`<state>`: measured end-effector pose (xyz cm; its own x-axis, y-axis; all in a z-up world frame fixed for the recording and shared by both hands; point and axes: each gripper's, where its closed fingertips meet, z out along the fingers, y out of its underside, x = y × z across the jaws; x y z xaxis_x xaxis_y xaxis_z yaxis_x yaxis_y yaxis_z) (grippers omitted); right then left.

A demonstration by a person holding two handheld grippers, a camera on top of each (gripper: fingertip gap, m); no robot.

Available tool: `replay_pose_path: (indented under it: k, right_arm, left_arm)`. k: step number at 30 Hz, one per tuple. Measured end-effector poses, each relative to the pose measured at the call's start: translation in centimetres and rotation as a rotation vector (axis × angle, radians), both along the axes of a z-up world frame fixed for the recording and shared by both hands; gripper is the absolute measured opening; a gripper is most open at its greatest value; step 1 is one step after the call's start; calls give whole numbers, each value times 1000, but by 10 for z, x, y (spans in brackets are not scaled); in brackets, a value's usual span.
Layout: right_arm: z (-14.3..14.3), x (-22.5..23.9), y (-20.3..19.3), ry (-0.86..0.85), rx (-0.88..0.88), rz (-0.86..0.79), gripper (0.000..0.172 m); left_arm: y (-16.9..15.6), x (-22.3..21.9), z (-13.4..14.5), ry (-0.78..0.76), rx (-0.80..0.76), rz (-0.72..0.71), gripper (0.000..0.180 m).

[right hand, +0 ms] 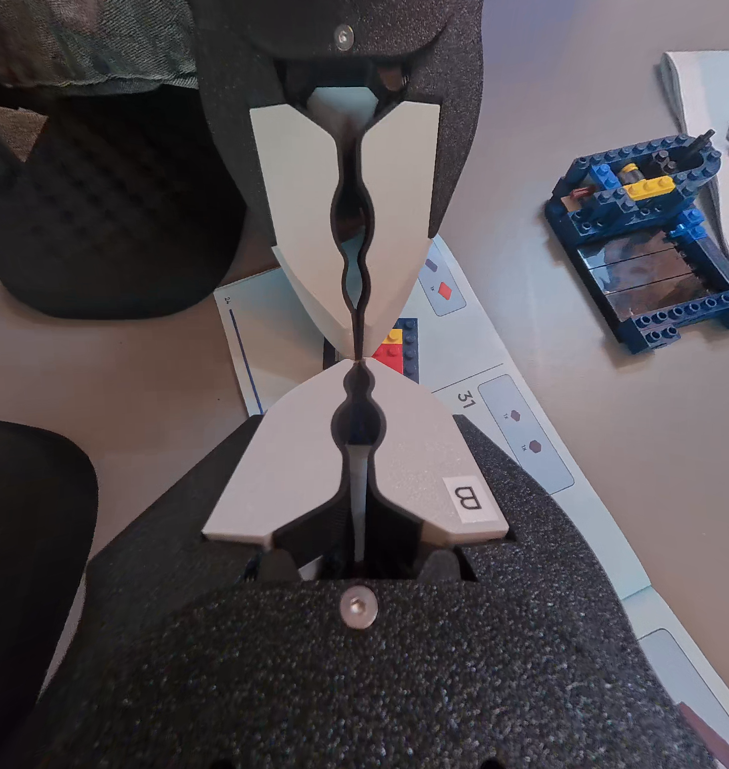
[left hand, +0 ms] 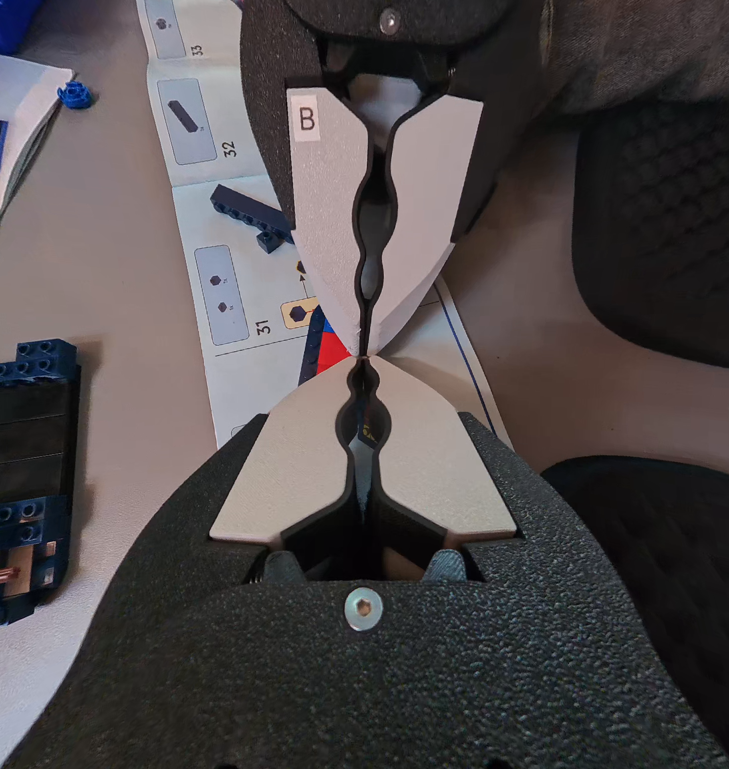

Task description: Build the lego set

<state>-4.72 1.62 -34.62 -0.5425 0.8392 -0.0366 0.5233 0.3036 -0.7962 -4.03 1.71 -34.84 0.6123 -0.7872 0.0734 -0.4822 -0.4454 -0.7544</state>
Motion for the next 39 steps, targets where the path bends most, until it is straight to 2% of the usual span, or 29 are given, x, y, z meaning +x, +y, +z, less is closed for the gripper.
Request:
replay_pose_path:
  k: [4,8,10,12,18,27,39]
  right_arm:
    - [-1,0,0,19,37,-5,0]
    - [1,1,-1,22,22,8,0]
    - [8,1,-1,53,-24,10,0]
    - [16,1,1,103,-51,-4,0]
    - [7,1,-2,81,41,10,0]
    - [-1,-1,0,45,78,-15,0]
    - [-1,0,1,-3,197,-42,0]
  left_arm:
    - [0,0,0,-33,-29,6,0]
    - [-2,-2,3,-23,72,-84,0]
    - [0,-10,16,-69,150,-74,19]
    - [-1,-15,22,-101,168,-74,16]
    - [-4,-7,-1,70,165,-140,8]
    - [-2,-8,-3,83,145,-112,7]
    - [-2,-8,-4,173,163,-109,7]
